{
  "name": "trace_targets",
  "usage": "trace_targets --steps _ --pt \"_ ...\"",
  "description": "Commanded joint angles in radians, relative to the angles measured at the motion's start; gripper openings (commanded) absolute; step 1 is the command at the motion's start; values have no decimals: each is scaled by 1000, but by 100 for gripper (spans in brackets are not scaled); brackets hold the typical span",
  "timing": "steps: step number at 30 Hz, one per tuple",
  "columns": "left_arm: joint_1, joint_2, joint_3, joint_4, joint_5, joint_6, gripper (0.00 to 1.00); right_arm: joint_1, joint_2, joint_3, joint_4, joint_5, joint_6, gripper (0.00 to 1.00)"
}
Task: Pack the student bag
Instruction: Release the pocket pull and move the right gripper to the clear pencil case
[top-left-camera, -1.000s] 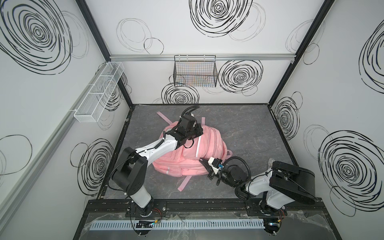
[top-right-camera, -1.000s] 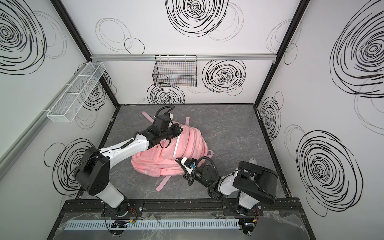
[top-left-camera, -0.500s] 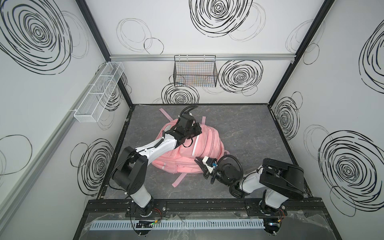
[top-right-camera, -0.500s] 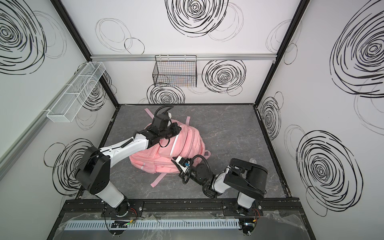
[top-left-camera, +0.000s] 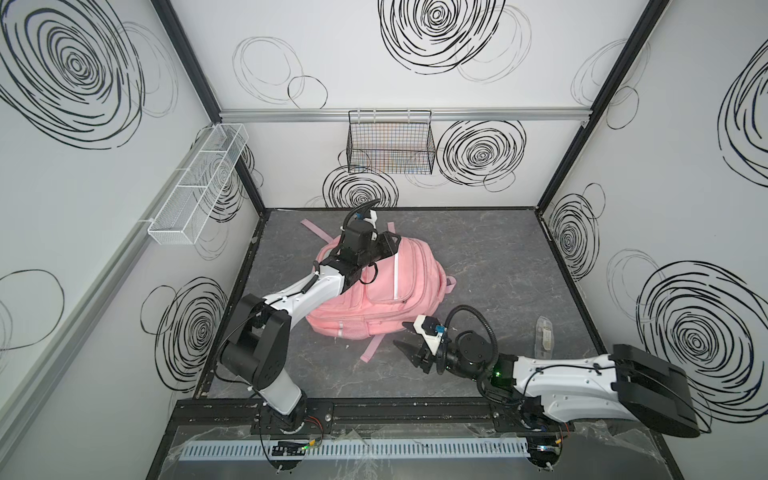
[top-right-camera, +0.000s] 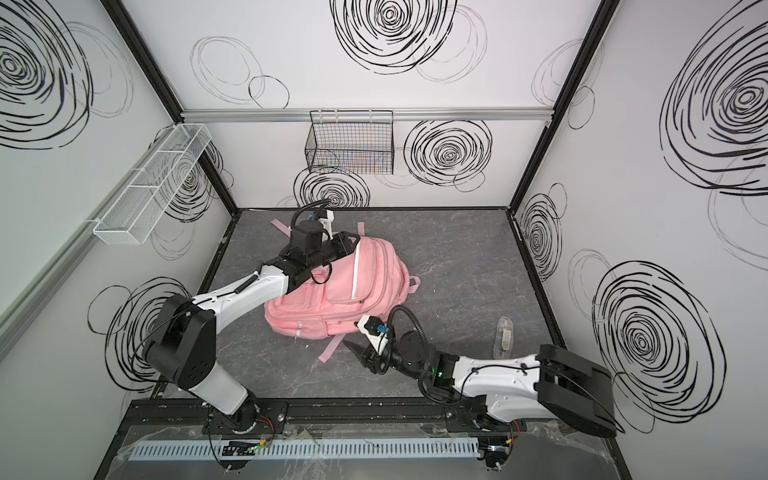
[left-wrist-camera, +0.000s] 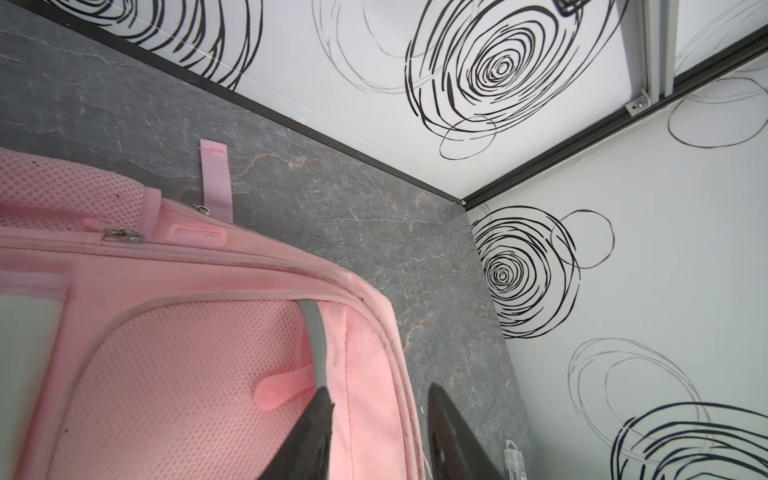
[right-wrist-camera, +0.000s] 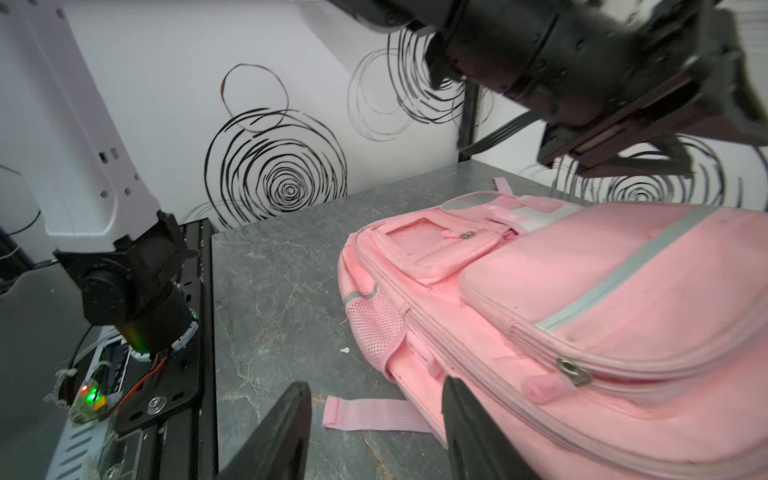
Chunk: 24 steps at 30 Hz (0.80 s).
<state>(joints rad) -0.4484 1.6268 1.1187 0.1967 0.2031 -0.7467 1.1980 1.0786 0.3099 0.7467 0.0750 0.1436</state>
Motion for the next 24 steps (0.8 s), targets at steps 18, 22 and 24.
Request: trace_targets --steps 18,22,24 --pt "-225 -336 -60 -53 33 607 58 -678 -343 474 -1191 398 383 80" --pt "-255 -402 -138 35 116 613 65 -852 -245 489 -1290 270 391 100" --pt "-273 -429 -154 37 124 639 66 -942 -187 483 -1346 229 433 100"
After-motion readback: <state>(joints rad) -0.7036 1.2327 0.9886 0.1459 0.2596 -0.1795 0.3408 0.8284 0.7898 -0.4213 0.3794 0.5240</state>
